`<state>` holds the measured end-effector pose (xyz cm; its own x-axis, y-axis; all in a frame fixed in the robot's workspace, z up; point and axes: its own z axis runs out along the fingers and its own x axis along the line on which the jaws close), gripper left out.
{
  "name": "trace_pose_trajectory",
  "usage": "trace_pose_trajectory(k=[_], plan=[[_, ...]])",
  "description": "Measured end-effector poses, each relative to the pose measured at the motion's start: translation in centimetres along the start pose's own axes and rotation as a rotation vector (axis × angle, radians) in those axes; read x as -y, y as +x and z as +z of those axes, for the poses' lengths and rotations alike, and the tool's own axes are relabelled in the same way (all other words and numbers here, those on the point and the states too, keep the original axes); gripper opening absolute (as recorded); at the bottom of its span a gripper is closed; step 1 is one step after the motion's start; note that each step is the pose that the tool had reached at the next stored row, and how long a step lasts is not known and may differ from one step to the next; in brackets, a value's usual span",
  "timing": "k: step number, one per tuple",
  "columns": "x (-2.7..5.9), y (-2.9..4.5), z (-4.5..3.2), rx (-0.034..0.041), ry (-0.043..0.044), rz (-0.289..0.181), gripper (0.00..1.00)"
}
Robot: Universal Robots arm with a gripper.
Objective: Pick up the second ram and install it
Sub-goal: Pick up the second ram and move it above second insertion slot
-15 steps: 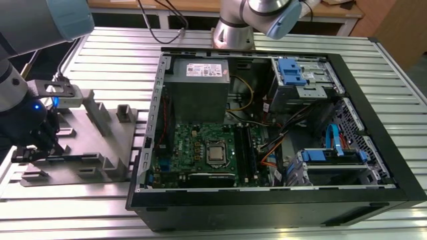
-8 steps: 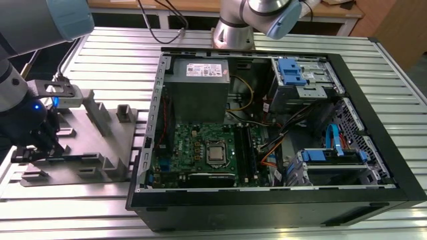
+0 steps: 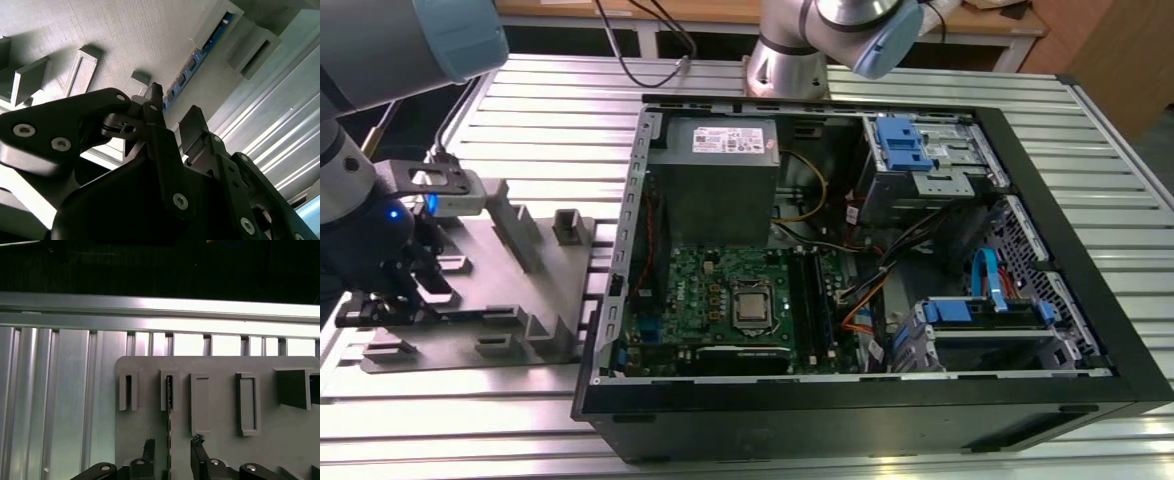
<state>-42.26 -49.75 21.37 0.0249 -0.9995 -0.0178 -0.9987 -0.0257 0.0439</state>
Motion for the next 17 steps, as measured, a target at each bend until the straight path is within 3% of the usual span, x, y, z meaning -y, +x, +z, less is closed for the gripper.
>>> trace_pose_trajectory(k=[10, 17], plan=[[0.06, 0.02, 1.25, -0.0011, -0.0004, -0.025, 0.39], [0.08, 0.03, 1.64, -0.0023, -0.0006, -0.029, 0.39]])
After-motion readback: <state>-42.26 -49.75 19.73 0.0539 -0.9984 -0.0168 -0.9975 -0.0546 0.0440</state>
